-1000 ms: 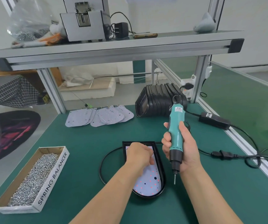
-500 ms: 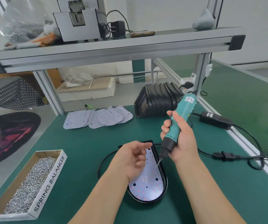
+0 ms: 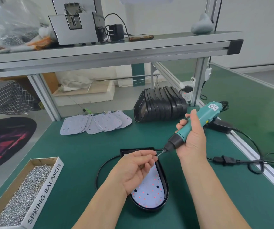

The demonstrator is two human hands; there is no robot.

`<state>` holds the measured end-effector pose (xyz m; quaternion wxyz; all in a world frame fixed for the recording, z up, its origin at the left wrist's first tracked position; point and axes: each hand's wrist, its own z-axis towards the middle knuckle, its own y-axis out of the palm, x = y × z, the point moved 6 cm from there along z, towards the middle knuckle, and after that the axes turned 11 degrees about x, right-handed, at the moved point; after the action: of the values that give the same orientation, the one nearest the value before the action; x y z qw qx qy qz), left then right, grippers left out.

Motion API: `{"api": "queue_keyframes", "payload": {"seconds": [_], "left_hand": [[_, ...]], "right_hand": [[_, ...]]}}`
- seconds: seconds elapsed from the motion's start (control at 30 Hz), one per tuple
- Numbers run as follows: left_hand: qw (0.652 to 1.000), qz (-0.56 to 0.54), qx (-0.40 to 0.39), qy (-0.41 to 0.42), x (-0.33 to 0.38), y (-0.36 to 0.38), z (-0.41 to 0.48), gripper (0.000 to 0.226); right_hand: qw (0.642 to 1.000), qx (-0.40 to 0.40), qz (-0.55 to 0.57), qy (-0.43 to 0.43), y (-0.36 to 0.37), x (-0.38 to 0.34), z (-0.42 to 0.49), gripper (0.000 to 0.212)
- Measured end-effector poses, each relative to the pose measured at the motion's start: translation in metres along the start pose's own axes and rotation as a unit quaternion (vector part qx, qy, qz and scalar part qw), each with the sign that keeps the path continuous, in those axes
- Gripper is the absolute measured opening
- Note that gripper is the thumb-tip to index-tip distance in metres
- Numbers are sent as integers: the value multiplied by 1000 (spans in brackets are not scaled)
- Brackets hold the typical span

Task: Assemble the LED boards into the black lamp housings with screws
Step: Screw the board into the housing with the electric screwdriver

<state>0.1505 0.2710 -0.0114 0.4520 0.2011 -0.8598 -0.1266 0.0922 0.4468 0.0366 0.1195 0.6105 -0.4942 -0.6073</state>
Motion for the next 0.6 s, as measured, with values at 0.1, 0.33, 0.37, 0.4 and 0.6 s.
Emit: {"api": "queue_keyframes", "payload": {"seconds": [0.1,0.33,0.37,0.4,0.6], "left_hand": [[1000,10,-1,9,0,4,-2,34],[1000,12,4,13,0,7,-6,32],[1000,13,6,15,0,7,-7,33],[1000,14,9,18,0,6,-7,32],[986,84,67,131,3,5,-8,19]], "right_hand": [[999,36,-2,-34,-2,-4,1,26],[996,56,-27,-66,-7,-3,-2,27],[995,56,-34,-71,-7,-3,-2,27],[995,56,-42,-75,-7,-3,-3,27],[987,83,-79,-109,-9,-1,-9,34]]}}
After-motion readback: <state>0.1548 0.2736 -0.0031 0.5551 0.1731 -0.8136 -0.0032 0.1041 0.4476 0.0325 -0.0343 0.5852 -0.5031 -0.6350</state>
